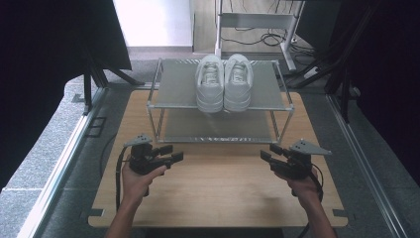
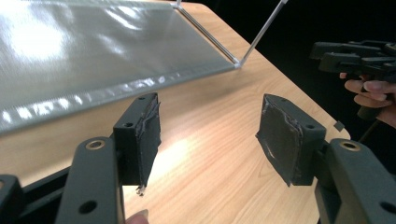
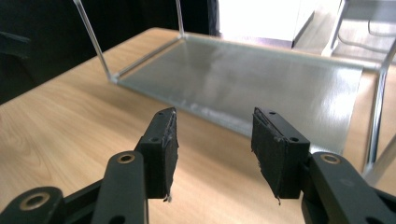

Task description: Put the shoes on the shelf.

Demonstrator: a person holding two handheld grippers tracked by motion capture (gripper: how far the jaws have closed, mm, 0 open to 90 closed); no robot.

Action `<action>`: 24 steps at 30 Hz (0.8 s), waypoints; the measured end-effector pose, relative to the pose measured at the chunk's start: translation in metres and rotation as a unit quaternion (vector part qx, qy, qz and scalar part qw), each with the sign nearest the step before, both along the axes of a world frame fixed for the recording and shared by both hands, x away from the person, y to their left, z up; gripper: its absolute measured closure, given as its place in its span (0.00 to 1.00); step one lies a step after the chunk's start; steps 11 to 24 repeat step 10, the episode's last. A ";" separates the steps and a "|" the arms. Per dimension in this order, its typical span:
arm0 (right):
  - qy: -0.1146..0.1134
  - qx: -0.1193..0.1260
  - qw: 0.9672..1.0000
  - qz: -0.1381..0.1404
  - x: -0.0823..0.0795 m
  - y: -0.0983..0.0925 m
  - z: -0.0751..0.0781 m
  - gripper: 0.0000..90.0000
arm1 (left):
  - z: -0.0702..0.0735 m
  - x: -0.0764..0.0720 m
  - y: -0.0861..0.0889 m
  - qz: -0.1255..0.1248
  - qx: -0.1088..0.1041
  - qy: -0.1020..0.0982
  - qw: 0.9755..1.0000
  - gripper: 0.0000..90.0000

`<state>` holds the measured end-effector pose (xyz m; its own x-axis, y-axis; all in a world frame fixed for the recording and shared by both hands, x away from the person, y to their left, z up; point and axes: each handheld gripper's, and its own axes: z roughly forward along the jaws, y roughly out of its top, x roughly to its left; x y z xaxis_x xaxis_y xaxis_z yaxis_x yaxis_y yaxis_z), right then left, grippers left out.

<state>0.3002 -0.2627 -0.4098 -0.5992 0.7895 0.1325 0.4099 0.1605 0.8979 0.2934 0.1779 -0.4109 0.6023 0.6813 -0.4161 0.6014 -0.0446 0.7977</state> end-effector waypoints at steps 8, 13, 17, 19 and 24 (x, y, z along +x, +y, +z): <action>-0.007 0.005 1.000 -0.013 -0.007 -0.005 0.002 0.50 | -0.004 0.002 -0.001 -0.006 -0.003 0.010 1.000 0.40; -0.006 0.004 1.000 -0.017 -0.008 -0.008 0.000 0.49 | -0.006 0.002 -0.002 -0.009 -0.004 0.015 1.000 0.40; -0.006 0.004 1.000 -0.017 -0.008 -0.008 0.000 0.49 | -0.006 0.002 -0.002 -0.009 -0.004 0.015 1.000 0.40; -0.006 0.004 1.000 -0.017 -0.008 -0.008 0.000 0.49 | -0.006 0.002 -0.002 -0.009 -0.004 0.015 1.000 0.40; -0.006 0.004 1.000 -0.017 -0.008 -0.008 0.000 0.49 | -0.006 0.002 -0.002 -0.009 -0.004 0.015 1.000 0.40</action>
